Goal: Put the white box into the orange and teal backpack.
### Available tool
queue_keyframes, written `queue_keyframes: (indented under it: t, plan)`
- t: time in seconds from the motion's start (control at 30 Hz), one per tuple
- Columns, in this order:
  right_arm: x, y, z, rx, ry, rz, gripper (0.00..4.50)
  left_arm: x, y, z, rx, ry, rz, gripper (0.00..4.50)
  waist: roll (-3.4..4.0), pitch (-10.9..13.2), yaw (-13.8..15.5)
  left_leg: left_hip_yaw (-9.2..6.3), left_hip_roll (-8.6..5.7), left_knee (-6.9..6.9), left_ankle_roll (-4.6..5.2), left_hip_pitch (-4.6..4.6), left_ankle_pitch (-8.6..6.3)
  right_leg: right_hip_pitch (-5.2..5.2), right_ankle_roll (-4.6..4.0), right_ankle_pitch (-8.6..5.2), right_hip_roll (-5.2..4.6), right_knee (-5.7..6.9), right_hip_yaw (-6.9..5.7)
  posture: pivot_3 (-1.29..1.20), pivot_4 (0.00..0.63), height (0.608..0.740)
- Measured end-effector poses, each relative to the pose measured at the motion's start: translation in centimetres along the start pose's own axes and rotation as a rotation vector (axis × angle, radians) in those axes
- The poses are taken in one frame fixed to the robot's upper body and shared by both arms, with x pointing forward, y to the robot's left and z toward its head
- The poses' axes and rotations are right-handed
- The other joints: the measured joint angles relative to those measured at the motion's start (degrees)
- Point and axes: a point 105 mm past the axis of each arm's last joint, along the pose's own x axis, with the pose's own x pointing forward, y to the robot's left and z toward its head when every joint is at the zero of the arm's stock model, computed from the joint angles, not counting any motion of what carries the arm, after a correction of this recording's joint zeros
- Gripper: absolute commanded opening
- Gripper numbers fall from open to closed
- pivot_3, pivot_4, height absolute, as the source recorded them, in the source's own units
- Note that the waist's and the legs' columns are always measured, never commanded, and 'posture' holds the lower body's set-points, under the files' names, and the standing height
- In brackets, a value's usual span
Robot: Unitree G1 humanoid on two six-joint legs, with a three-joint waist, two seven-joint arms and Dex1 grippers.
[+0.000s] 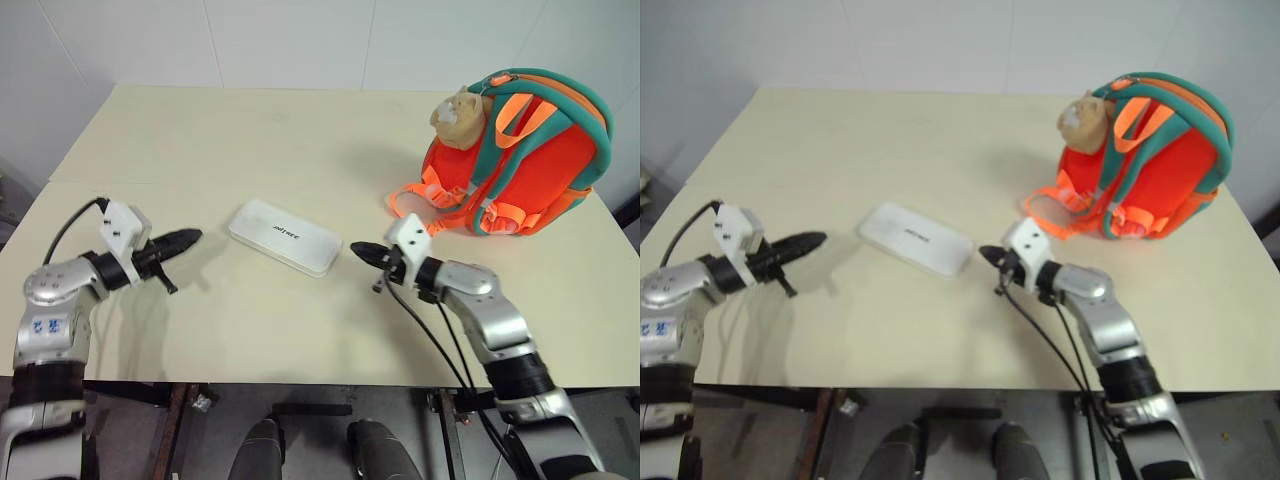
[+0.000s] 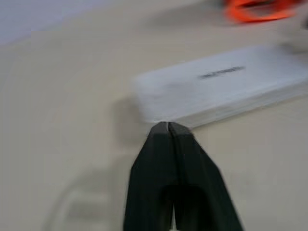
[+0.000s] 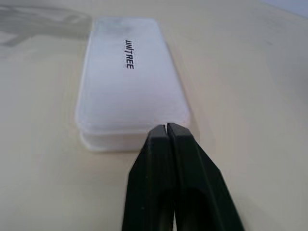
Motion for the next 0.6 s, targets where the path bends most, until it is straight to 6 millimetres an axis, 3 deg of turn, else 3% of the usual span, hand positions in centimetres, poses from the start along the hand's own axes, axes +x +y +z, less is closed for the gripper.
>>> queue_keyframes:
  t: [0.13, 0.37, 0.6]
  plan:
    - [1.5, -0.4, -0.8, 0.005, 0.036, -0.037, 0.0, 2.2, 1.6, -0.9, -0.012, 0.033, 0.094, 0.05, -0.01, 0.0, 0.17, 0.01, -0.07, 0.0, 0.0, -0.09, 0.0, -0.05, 0.04, -0.02, -0.07, 0.01, -0.04, 0.0, 0.15, 0.74]
    - [2.7, -0.4, -0.4, -0.001, 0.038, -0.061, 0.0, 6.2, 0.9, -2.9, -0.028, 0.116, 0.124, 0.05, -0.04, -0.03, -0.4, -0.01, -0.02, 0.06, -0.01, -0.07, 0.0, -0.1, 0.04, -0.02, 0.03, 0.22, -0.04, 0.0, 0.15, 0.74]
    - [2.0, 0.2, -0.4, 0.015, 0.057, -0.058, 0.0, 6.2, 1.2, -3.7, -0.035, 0.132, 0.151, 0.05, -0.05, -0.02, -1.14, -0.03, -0.03, 0.05, -0.02, -0.08, 0.01, -0.11, 0.05, -0.03, 0.01, 0.24, -0.05, 0.0, 0.15, 0.74]
